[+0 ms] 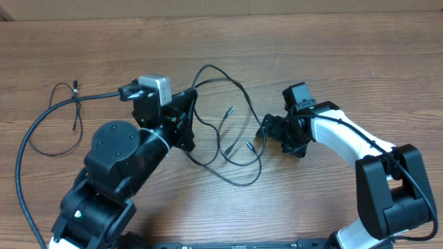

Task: Untangle cables
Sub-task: 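Swing the left gripper leftward and up, stretching the held cable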

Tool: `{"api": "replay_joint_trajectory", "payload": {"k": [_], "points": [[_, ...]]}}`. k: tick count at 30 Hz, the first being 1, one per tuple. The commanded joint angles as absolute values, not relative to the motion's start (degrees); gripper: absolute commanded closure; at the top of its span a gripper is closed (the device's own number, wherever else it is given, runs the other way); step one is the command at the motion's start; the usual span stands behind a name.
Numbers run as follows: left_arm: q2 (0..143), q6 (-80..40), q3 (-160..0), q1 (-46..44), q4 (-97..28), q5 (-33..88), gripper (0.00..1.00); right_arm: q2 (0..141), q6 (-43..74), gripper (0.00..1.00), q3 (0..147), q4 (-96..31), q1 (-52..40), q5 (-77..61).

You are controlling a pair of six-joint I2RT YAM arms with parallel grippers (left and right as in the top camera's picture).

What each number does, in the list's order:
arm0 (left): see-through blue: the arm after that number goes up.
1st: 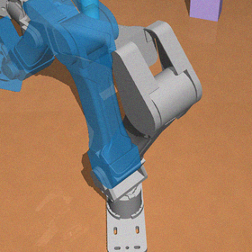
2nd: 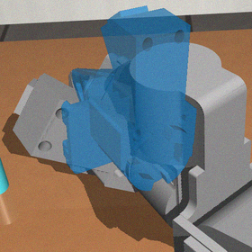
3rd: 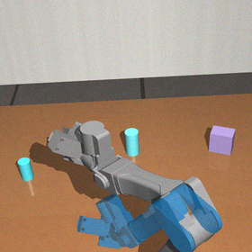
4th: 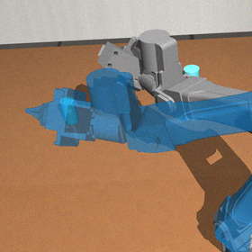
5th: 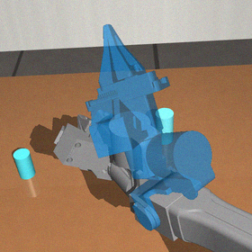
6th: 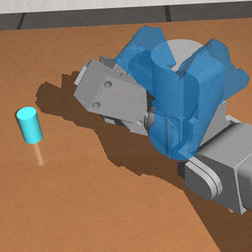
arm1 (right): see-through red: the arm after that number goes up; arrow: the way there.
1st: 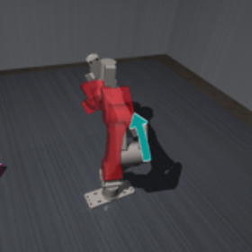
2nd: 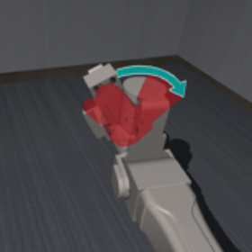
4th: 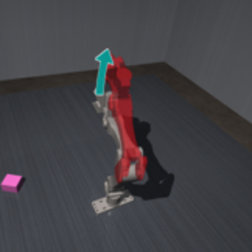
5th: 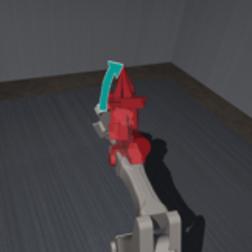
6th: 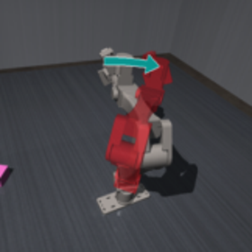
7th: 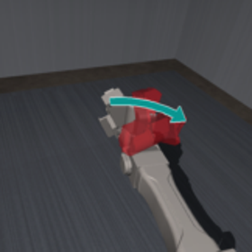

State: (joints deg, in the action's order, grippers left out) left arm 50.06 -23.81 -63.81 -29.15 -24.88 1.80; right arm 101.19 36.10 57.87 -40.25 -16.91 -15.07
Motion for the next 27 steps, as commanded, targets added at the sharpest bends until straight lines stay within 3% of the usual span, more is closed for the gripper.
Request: {"api": "replay_joint_trajectory", "payload": {"k": [1,4,11,20,27], "points": [[50.2,-23.3,-64.8,-28.9,-26.0,3.1,0.96,102.3,31.3,0.0,57.6,-40.4,-15.1,-15.6],[50.7,-23.1,-64.8,-28.9,-27.8,2.9,0.96,102.3,19.7,0.08,58.7,-40.0,-11.9,-28.4],[52.1,-23.2,-64.8,-28.9,-28.2,3.0,0.96,102.3,1.4,0.0,59.0,-40.6,-6.7,-50.3],[52.1,-23.1,-64.8,-28.9,-28.8,0.4,0.96,102.3,-8.0,0.0,58.9,-43.2,-6.8,-56.6],[52.1,-23.1,-64.8,-28.9,-29.1,-0.7,0.96,102.3,-8.0,0.1,58.8,-46.2,-6.8,-56.7]]}}
